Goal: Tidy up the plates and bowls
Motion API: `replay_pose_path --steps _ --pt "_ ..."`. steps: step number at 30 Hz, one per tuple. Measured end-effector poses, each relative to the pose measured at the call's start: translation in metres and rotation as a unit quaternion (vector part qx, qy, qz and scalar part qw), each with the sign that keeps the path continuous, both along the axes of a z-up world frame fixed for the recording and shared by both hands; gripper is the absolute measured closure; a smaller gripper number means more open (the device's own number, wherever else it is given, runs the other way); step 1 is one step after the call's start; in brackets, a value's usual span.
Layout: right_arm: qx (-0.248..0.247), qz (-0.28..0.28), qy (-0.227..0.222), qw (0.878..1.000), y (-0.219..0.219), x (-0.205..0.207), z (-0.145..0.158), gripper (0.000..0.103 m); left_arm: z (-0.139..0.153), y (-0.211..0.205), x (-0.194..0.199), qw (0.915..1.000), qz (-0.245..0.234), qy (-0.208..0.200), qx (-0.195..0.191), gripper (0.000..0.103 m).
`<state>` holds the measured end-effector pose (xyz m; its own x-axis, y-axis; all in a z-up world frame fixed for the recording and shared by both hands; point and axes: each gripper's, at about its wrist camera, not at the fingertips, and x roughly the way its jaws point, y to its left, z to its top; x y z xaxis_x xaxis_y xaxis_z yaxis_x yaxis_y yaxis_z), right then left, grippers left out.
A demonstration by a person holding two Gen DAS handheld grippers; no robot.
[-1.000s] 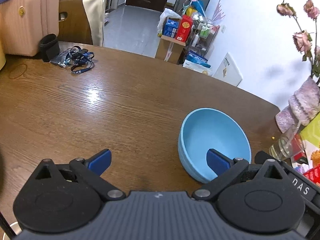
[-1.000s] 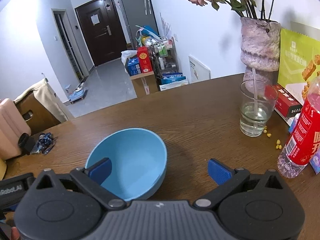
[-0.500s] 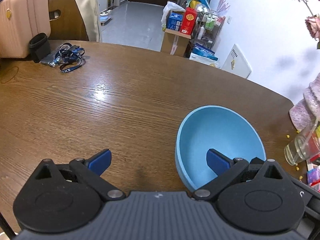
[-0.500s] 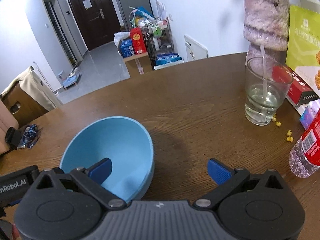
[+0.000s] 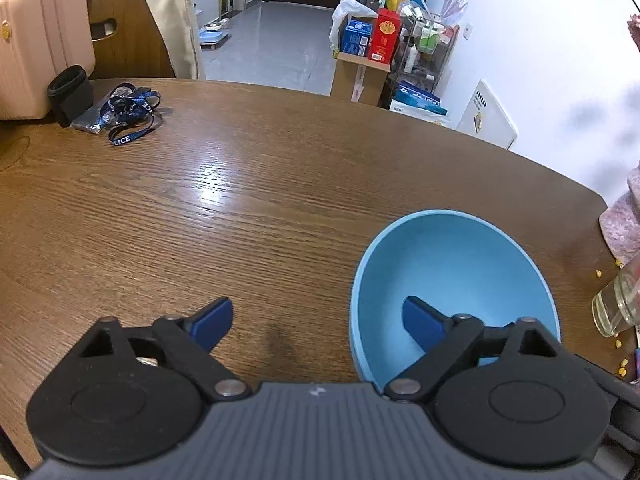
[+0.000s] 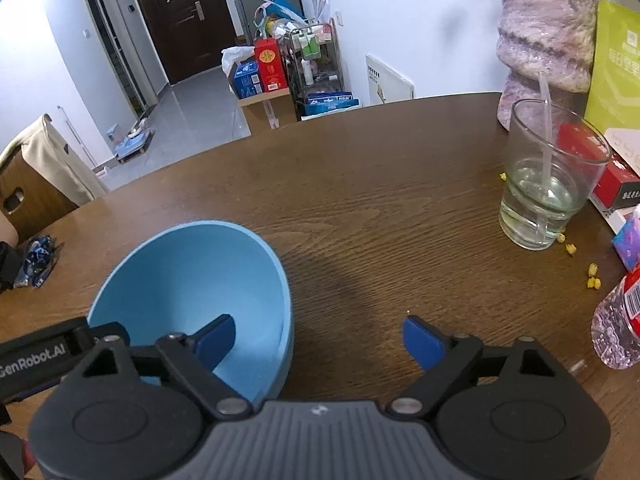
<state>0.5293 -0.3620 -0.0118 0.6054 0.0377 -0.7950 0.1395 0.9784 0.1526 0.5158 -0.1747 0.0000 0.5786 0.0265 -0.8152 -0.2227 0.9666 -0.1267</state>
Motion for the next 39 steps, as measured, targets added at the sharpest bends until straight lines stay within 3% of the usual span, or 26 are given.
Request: replay_pose_path --steps 3,5,11,13,14,22,39 --pt "-0.005 0.004 0.002 1.000 0.004 0.003 -0.002 0.025 -0.002 -0.002 0.001 1.0000 -0.002 0.002 -0.002 0.018" --pt "-0.007 0.006 0.002 1.000 0.006 0.004 -0.004 0.032 -0.002 -0.003 0.002 1.0000 -0.006 0.003 -0.002 0.031" --pt "0.003 0.022 0.007 1.000 0.012 0.008 -0.007 0.068 -0.003 -0.006 0.004 0.9995 -0.029 0.004 -0.014 0.059" --pt "0.011 0.022 0.005 1.000 0.012 0.008 -0.008 0.085 -0.003 -0.007 0.004 0.9992 -0.035 0.004 -0.018 0.067" --pt "0.015 0.025 0.005 1.000 0.012 0.008 -0.009 0.086 -0.004 -0.009 0.005 0.9991 -0.038 0.004 -0.017 0.072" --pt "0.037 0.026 -0.009 0.999 0.010 0.007 -0.010 0.094 -0.005 -0.012 0.006 0.9987 -0.047 0.005 -0.020 0.082" --pt "0.024 0.032 -0.025 0.999 0.016 0.005 -0.008 0.094 0.000 -0.012 0.001 0.9988 -0.048 -0.010 -0.009 0.083"
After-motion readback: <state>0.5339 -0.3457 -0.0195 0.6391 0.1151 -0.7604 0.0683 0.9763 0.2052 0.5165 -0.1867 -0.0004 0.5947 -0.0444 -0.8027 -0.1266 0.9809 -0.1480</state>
